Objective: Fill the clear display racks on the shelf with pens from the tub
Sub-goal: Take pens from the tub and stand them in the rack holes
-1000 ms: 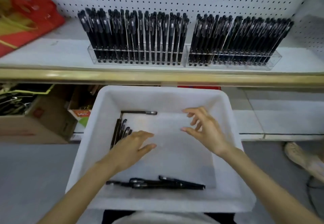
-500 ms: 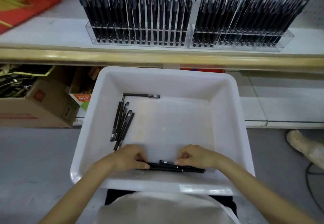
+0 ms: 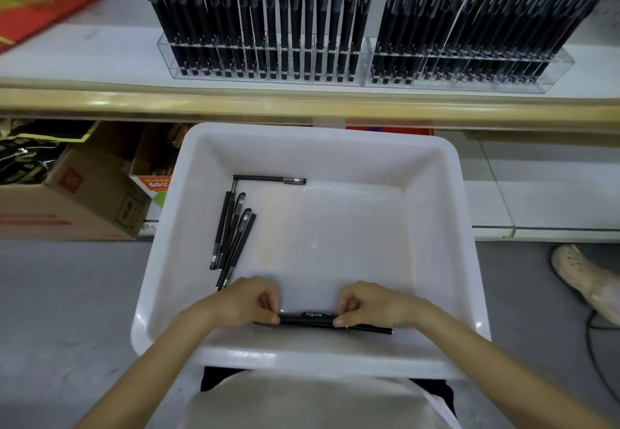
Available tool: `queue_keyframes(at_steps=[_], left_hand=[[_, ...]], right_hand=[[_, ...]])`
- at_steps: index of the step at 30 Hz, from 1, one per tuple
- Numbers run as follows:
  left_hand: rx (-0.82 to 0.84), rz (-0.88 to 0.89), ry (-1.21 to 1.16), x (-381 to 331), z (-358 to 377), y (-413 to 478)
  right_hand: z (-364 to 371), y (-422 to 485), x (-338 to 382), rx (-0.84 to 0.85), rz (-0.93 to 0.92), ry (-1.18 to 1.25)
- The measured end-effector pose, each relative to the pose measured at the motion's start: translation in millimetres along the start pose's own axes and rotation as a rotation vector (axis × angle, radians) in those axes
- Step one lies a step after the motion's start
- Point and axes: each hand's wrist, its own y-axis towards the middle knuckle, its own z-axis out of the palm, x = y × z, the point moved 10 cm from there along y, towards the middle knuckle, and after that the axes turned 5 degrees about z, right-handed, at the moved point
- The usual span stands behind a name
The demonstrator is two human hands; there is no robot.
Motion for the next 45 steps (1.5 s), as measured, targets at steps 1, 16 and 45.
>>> queue_keyframes(at_steps=[1, 16, 45], left_hand=[[-0.007, 0.004, -0.014, -0.6, -0.3, 0.2], [0.069, 0.017, -0.028, 0.7, -0.1, 1.7], [-0.563, 0.616, -0.940, -250.4, -250.7, 34.5]], right_hand=[[0.0, 0.4, 0.4, -0.003, -0.003, 0.003], [-19.3, -5.4, 10.5, -0.003, -0.061, 0.164], [-316.8, -157.3, 84.1, -1.032, -0.609, 0.570]])
